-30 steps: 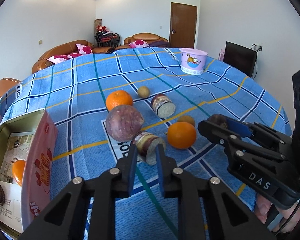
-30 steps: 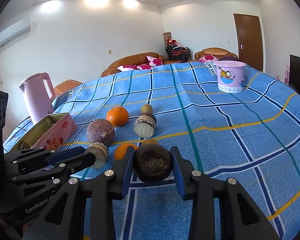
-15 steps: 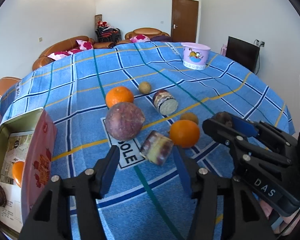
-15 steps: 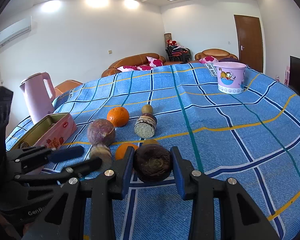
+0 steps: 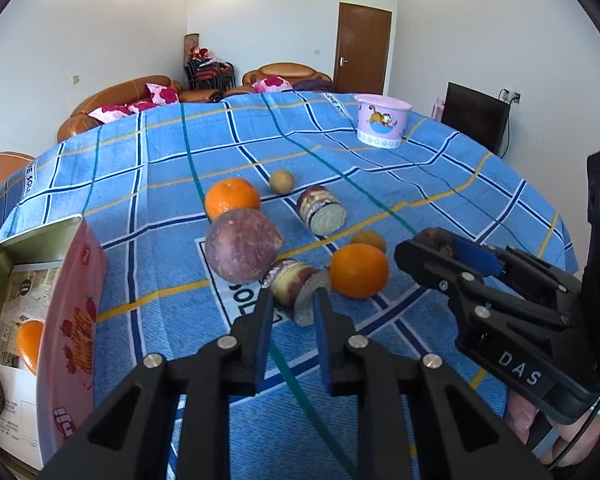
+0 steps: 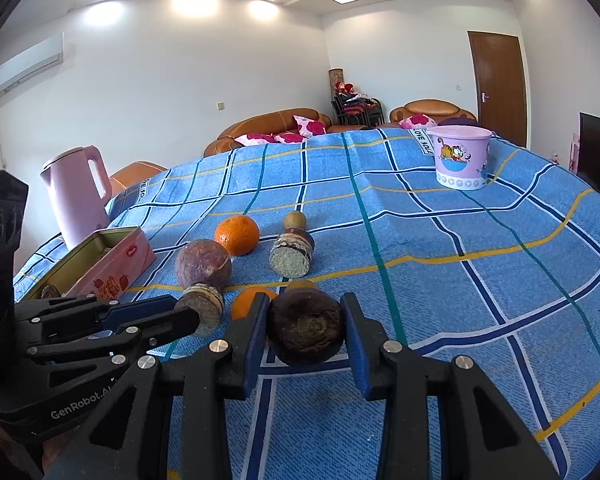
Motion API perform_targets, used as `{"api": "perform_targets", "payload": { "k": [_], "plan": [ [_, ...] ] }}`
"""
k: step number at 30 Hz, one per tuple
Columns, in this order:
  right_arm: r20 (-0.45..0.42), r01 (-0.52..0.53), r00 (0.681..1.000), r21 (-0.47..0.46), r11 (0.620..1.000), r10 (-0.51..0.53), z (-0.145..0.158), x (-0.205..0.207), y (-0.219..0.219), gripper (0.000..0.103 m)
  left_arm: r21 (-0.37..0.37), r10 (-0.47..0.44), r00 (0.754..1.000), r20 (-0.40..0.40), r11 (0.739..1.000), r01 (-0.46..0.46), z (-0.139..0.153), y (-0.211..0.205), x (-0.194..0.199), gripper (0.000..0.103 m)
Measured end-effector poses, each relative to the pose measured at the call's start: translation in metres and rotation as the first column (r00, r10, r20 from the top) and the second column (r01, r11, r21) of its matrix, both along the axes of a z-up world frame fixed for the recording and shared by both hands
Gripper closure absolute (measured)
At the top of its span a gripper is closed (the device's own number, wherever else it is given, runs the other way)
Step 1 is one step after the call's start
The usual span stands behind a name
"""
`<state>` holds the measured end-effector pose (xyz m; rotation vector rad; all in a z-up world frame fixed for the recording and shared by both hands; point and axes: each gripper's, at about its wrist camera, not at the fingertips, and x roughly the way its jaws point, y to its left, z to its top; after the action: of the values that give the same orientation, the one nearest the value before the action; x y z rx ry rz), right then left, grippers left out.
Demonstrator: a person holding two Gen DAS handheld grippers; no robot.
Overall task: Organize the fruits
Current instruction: 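Grasp the small labeled jar with the left tool while the right tool holds the dark fruit, then carry the jar with the left tool while the right tool carries the dark fruit to the tin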
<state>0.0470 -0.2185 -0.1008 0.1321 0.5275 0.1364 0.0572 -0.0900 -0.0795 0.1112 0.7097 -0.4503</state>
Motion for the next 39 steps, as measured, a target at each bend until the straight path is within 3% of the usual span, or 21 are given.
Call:
{"api": "perform_targets", "payload": {
  "k": [8, 16, 19, 21, 23, 28, 33, 39],
  "plan": [
    [0.007, -0.003, 1.0, 0.003, 1.0, 0.003, 0.0, -0.001, 0.0, 0.065, 0.002, 0.001, 0.999, 0.046, 1.0, -0.001, 0.003, 0.002, -0.008, 0.085],
    [0.005, -0.005, 1.0, 0.001, 1.0, 0.005, 0.001, 0.0, 0.001, 0.065, 0.002, -0.001, 0.999, 0.039, 1.0, 0.0, 0.004, 0.003, -0.007, 0.082],
    [0.007, -0.004, 1.0, 0.007, 1.0, 0.004, 0.001, -0.001, 0.001, 0.065, -0.011, 0.015, 0.999, 0.028, 1.0, -0.015, 0.005, 0.006, -0.003, 0.072],
    [0.009, -0.006, 1.0, 0.009, 1.0, 0.006, 0.001, -0.001, 0.0, 0.065, -0.016, 0.007, 1.0, 0.027, 1.0, -0.007, 0.006, 0.006, -0.002, 0.044],
    [0.01, -0.007, 1.0, 0.011, 1.0, 0.006, 0.001, -0.001, 0.0, 0.065, -0.006, 0.001, 1.0, 0.028, 1.0, -0.001, 0.007, 0.003, -0.001, 0.037],
    [0.008, -0.003, 1.0, 0.032, 0.999, 0.003, 0.001, -0.001, -0.003, 0.065, -0.01, -0.036, 0.999, -0.037, 0.999, 0.035, 0.001, -0.002, 0.008, 0.044],
    [0.01, -0.007, 1.0, 0.028, 1.0, 0.007, 0.001, -0.001, -0.002, 0.065, 0.043, -0.058, 0.996, -0.063, 0.997, 0.061, -0.006, -0.011, 0.006, 0.066],
    [0.011, -0.009, 1.0, 0.028, 1.0, 0.008, 0.001, 0.0, -0.002, 0.065, 0.041, -0.056, 0.998, -0.023, 0.998, 0.057, -0.004, -0.008, -0.002, 0.067]
  ]
}}
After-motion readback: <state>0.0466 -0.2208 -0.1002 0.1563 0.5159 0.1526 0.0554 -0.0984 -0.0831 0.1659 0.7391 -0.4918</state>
